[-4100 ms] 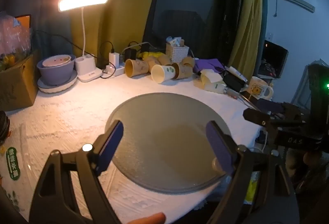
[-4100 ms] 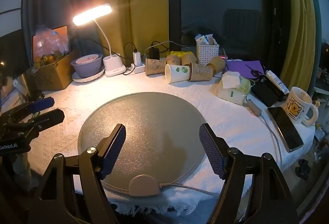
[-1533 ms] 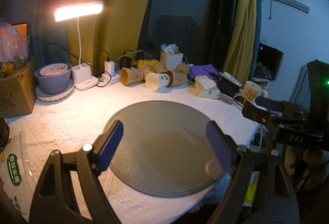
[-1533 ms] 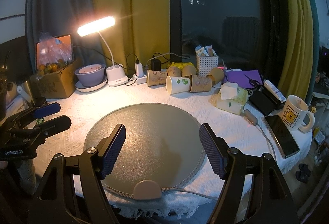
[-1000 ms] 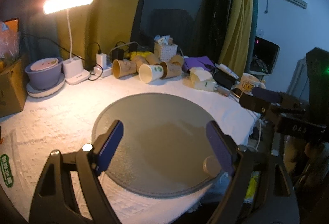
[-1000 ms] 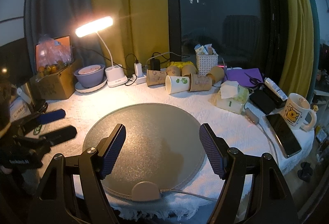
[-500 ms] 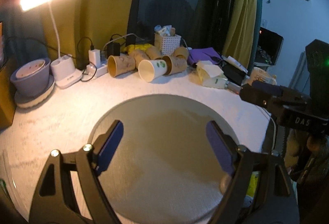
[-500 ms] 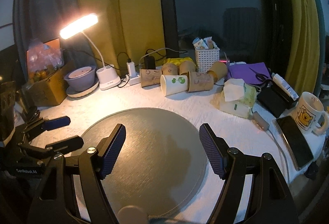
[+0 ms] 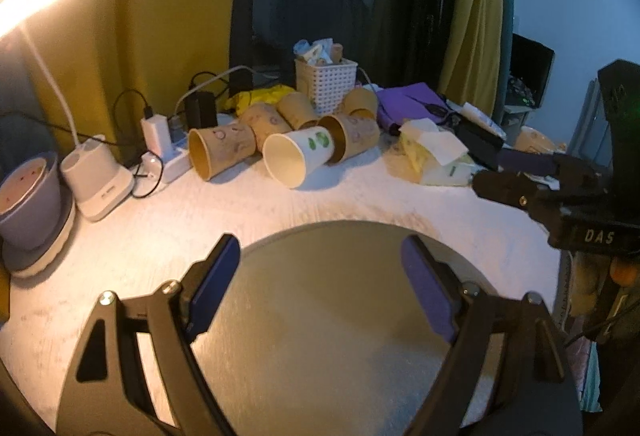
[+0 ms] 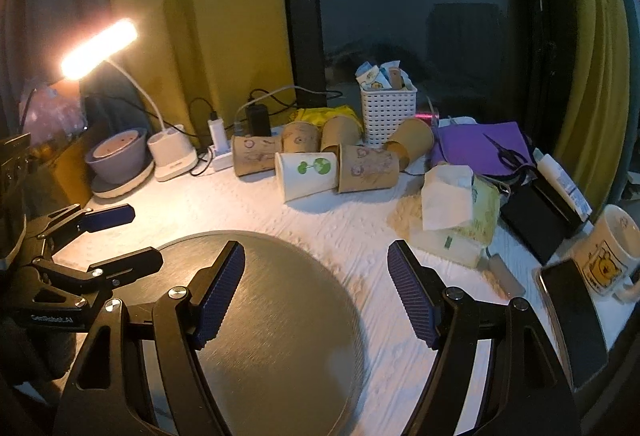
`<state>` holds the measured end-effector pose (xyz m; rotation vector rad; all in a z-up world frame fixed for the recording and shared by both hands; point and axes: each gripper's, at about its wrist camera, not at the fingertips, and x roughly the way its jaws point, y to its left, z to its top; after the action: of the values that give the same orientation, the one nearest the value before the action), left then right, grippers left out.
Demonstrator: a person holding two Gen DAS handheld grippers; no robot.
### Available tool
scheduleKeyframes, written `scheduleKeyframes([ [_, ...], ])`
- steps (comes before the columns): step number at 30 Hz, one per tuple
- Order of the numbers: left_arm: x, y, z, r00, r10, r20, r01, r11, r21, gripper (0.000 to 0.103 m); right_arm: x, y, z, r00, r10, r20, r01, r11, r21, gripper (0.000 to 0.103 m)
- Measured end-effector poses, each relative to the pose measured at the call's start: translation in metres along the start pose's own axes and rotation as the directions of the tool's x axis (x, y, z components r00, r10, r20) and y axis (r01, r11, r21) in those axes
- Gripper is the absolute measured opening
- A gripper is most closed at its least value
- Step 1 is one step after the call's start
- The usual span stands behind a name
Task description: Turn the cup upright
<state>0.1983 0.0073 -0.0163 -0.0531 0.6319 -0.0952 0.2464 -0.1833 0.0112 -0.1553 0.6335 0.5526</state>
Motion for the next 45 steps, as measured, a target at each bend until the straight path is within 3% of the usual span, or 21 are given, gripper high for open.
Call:
scheduleKeyframes([
  [12, 0.079, 0.01, 0.035, 0.998, 0.032, -0.059, -0.027, 0.997, 0.072, 0.084, 0.073, -0.023, 0.025, 0.997, 0.001, -0.073, -0.002, 1.0, -0.011, 0.076],
  [18, 0.12, 0.02, 0.061, 0.997, 0.055, -0.05, -0.049, 0.992, 0.119, 0.084, 0.107, -0.037, 0.039, 0.995, -0.008, -0.101, 0.008, 1.0, 0.0, 0.076],
  [30, 0.168, 0.026, 0.091, 0.999, 0.036, -0.028, -0.031, 0.989, 0.142, 0.084, 0.149, -0.052, 0.051, 0.993, 0.006, -0.119, -0.003, 0.999, 0.032, 0.076],
  [40, 0.202, 0.021, 0.09, 0.995, -0.005, -0.098, 0.026, 0.976, 0.217, 0.084, 0.158, -0.06, 0.049, 0.993, 0.009, -0.122, -0.002, 0.998, 0.062, 0.076],
  [45, 0.212, 0.013, 0.076, 0.99, 0.035, -0.134, 0.005, 0.958, 0.287, 0.084, 0.161, -0.063, 0.048, 0.992, 0.01, -0.125, -0.001, 0.997, 0.072, 0.076],
])
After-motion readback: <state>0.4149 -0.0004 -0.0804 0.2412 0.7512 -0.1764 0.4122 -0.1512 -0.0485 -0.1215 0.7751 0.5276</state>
